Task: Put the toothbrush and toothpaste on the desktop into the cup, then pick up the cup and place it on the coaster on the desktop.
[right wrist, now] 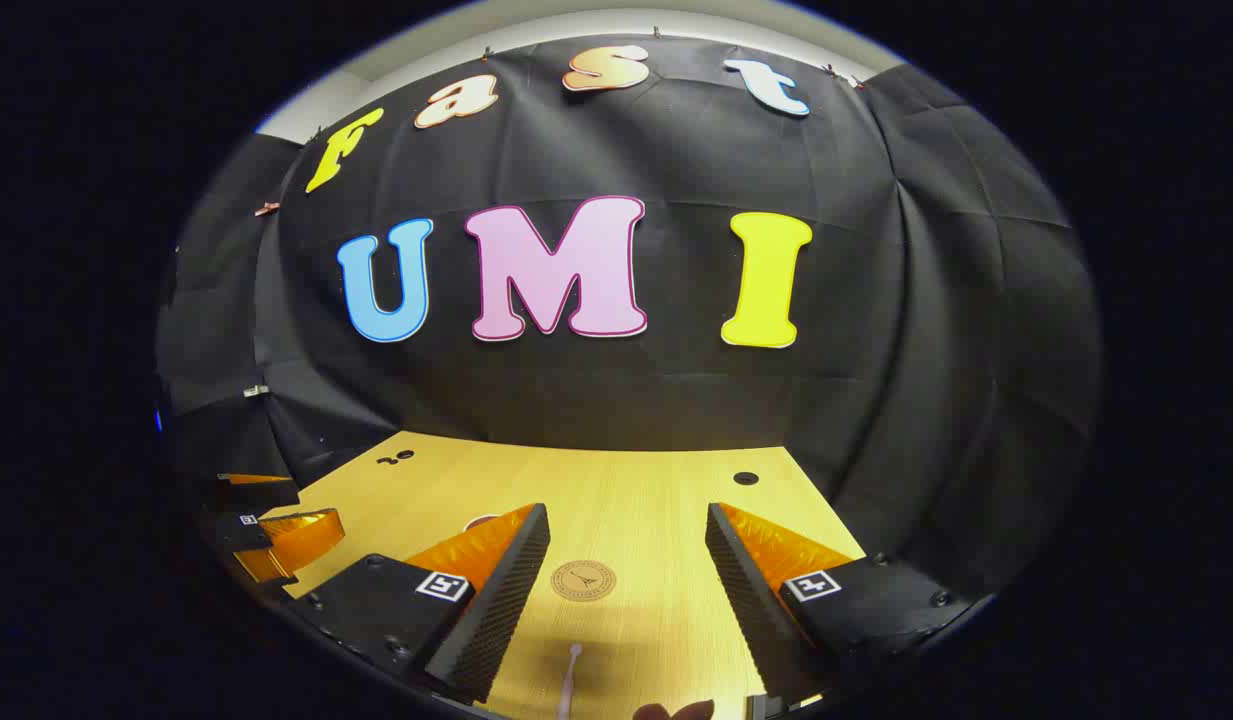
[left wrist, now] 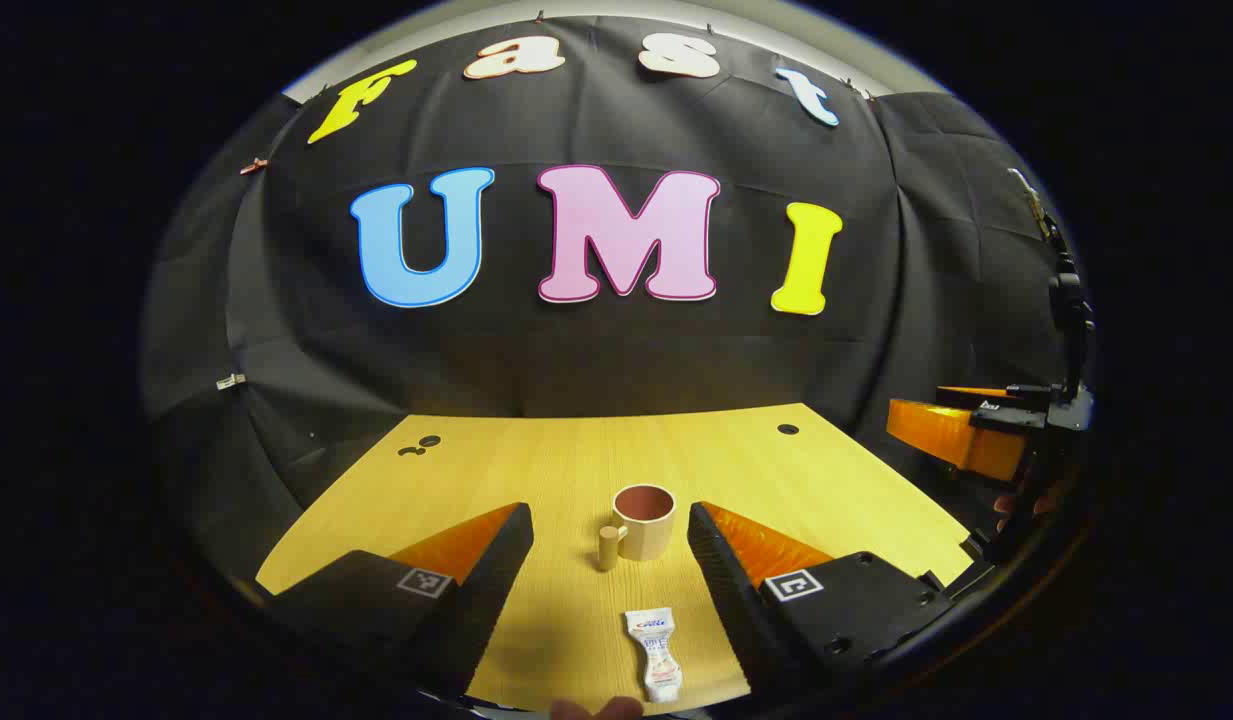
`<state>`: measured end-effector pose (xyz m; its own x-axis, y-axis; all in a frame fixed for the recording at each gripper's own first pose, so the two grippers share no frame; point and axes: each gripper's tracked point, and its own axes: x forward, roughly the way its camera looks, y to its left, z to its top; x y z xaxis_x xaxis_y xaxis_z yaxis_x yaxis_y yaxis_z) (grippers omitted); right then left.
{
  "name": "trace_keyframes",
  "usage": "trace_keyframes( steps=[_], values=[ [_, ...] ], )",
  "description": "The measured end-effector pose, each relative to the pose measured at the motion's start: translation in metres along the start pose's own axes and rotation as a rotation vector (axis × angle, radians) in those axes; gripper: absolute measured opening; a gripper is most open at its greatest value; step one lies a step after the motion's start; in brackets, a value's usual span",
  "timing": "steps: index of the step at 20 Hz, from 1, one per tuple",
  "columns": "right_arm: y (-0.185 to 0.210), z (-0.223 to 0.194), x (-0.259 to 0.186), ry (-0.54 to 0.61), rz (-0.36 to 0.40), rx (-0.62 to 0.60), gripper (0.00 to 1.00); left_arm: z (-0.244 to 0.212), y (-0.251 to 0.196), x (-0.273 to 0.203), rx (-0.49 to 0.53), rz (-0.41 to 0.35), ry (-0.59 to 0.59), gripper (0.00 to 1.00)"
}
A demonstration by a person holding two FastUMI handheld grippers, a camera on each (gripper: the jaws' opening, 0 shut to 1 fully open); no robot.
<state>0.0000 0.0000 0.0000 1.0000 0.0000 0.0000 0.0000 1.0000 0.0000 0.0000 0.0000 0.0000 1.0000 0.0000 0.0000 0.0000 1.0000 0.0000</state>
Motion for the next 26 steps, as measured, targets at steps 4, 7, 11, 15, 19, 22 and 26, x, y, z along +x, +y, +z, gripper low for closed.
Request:
trace_keyframes(
  steps=[4,7,11,15,19,22,26],
  values=[
    [0.000,-0.002,-0.002,0.007,0.007,-0.011,0.97,-0.002,-0.005,0.001,0.003,-0.003,0.009,0.97],
    [-0.002,-0.006,-0.003,0.020,0.009,-0.003,0.97,-0.008,-0.007,0.001,0.005,-0.005,0.025,0.98],
    [-0.005,-0.008,-0.006,0.023,0.002,-0.005,0.97,-0.017,-0.010,0.003,0.002,-0.008,0.045,0.98],
    [-0.011,-0.016,-0.008,0.048,-0.004,0.001,0.97,-0.041,-0.017,0.011,-0.003,-0.023,0.118,0.98],
    [-0.021,-0.029,-0.017,0.081,-0.017,-0.009,0.97,-0.120,-0.034,0.020,-0.054,-0.046,0.365,0.98],
    [-0.034,-0.038,-0.025,0.107,-0.038,-0.007,0.97,-0.171,-0.039,0.029,-0.107,-0.047,0.522,0.98],
    [-0.047,-0.045,-0.030,0.131,-0.060,0.002,0.97,-0.211,-0.039,0.045,-0.114,-0.042,0.635,0.92]
  ],
)
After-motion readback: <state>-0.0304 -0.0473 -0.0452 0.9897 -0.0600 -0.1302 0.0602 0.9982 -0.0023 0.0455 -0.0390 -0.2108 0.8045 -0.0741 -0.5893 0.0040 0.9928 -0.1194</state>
